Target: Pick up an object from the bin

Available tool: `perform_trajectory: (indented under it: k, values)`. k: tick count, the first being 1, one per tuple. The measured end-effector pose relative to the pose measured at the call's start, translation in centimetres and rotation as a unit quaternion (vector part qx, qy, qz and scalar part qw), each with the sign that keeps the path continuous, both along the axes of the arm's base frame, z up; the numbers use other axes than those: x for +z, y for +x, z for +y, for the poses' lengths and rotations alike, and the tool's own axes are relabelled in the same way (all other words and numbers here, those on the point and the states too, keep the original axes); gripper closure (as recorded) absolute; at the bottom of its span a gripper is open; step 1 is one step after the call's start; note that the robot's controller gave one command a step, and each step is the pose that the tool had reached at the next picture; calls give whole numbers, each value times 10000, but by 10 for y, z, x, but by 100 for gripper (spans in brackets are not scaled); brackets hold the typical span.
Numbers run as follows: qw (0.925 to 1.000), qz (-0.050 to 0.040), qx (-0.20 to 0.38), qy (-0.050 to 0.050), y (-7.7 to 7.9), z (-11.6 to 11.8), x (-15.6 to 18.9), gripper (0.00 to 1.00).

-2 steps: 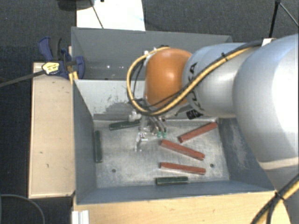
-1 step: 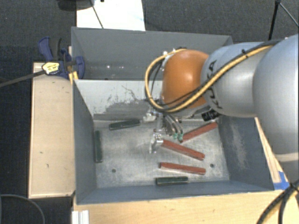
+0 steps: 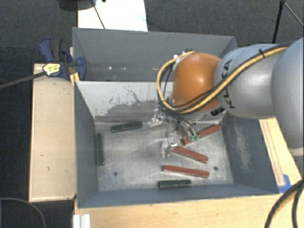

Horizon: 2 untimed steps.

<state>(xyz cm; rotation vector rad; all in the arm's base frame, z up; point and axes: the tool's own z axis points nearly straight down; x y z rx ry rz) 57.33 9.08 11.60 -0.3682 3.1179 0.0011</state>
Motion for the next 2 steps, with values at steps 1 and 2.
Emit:
perform_trajectory:
  k: [1,2]
  values:
    - [9983,-1,-587,1,8,-31,-31,0]
    - [9944,-89,1056,0,-11,-87,-39,100]
